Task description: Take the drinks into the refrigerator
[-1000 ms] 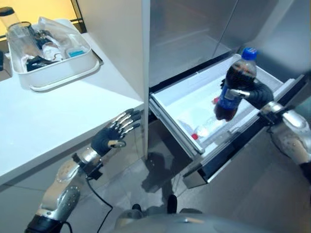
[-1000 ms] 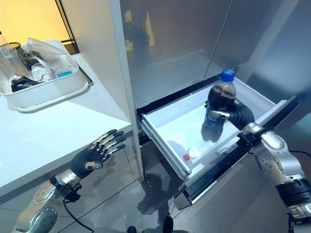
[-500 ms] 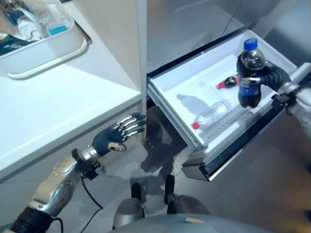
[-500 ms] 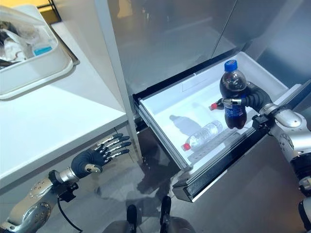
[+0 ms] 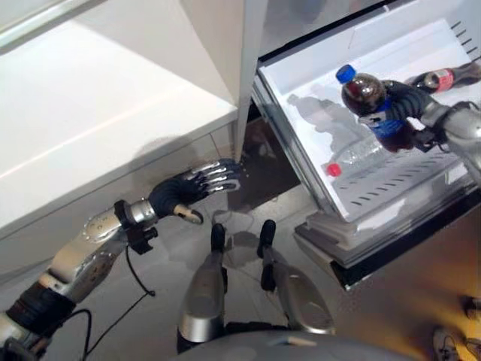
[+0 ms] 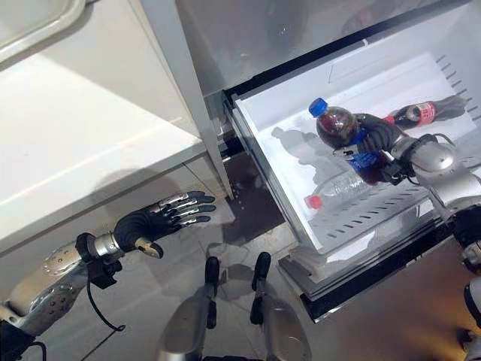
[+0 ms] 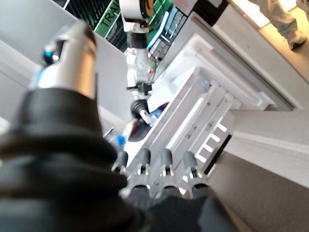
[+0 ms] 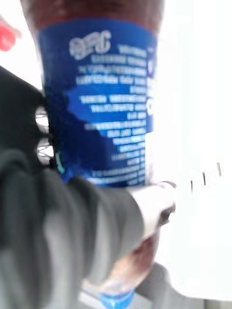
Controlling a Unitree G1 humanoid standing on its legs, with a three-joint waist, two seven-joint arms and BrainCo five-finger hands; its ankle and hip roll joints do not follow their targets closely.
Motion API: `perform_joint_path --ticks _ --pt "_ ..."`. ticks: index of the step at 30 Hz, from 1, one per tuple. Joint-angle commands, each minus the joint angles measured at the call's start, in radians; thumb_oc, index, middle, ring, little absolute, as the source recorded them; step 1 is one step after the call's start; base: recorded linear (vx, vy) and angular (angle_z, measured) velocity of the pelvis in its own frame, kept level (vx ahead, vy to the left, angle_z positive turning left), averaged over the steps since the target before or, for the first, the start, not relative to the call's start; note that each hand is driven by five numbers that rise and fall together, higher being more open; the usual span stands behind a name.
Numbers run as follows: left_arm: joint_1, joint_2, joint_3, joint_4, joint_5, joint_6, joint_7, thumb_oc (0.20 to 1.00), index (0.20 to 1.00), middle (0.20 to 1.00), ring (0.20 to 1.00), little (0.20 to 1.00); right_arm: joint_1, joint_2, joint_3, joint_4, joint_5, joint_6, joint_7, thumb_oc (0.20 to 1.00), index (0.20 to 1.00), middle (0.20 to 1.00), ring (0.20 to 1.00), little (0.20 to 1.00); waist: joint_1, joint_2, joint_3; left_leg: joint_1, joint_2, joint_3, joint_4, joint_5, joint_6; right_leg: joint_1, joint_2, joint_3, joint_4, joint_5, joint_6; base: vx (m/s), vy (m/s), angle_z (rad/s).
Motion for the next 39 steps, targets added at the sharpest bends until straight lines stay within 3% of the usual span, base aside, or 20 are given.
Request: perform_joint_path --ticks 1,15,20,32,33,34,39 --pt "0.050 0.025 -0.013 -0.130 -0.032 -0.073 -0.001 1.000 1.000 1.000 1.000 1.000 -0.165 -0.032 0.066 0.032 -0.035 -0.079 -0.045 0.200 0.200 0.200 0.200 0.200 0.012 0.015 -0.016 -0.049 0.036 -0.063 -0.018 0.064 -0.029 -0.111 -0.033 -0.004 0.208 -0.053 0.092 -0.05 -0.036 0.08" --pt "0.031 0.050 -0.061 -0.139 -0.012 -0.096 0.035 1.000 1.000 1.000 1.000 1.000 -0.359 0.044 0.259 0.238 -0.301 -0.064 -0.111 0.200 0.200 0.200 0.200 0.200 0.018 0.039 0.013 -0.138 0.042 -0.079 -0.025 0.089 -0.039 -0.221 -0.034 -0.021 0.232 -0.046 0.088 -0.03 -0.020 0.06" --pt "0.050 0.057 -0.056 -0.149 0.015 -0.094 0.053 1.000 1.000 1.000 1.000 1.000 -0.498 0.084 0.403 0.249 -0.512 -0.061 -0.124 0.200 0.200 0.200 0.200 0.200 0.016 0.041 0.013 -0.165 0.045 -0.073 -0.025 0.089 -0.040 -0.256 -0.031 -0.016 0.239 -0.043 0.087 -0.01 -0.003 -0.01" --pt "0.074 0.029 -0.028 -0.165 0.029 -0.092 0.087 1.000 1.000 1.000 1.000 1.000 -0.544 0.183 0.407 0.321 -0.596 -0.033 -0.131 0.200 0.200 0.200 0.200 0.200 0.010 0.043 0.013 -0.188 0.049 -0.082 -0.039 0.097 -0.043 -0.282 -0.029 -0.023 0.237 -0.044 0.083 -0.01 -0.005 0.00" --pt "0.075 0.026 -0.026 -0.166 0.030 -0.092 0.089 1.000 1.000 1.000 1.000 1.000 -0.547 0.190 0.404 0.329 -0.598 -0.029 -0.133 0.561 0.561 0.561 0.561 0.561 0.010 0.043 0.013 -0.187 0.049 -0.081 -0.040 0.096 -0.043 -0.281 -0.029 -0.022 0.236 -0.043 0.083 0.00 0.000 0.00" --pt "0.076 0.024 -0.022 -0.167 0.030 -0.089 0.092 1.000 1.000 1.000 1.000 1.000 -0.549 0.195 0.399 0.336 -0.600 -0.027 -0.135 1.000 1.000 1.000 1.000 1.000 0.008 0.043 0.013 -0.184 0.049 -0.081 -0.041 0.096 -0.042 -0.280 -0.028 -0.021 0.234 -0.042 0.082 0.00 0.000 0.00" --pt "0.066 0.009 -0.010 -0.170 0.020 -0.082 0.096 1.000 1.000 1.000 1.000 1.000 -0.549 0.219 0.389 0.343 -0.591 -0.023 -0.137 1.000 1.000 1.000 1.000 1.000 0.005 0.039 0.013 -0.165 0.049 -0.078 -0.045 0.091 -0.042 -0.262 -0.027 -0.019 0.227 -0.043 0.082 0.00 0.000 0.00"
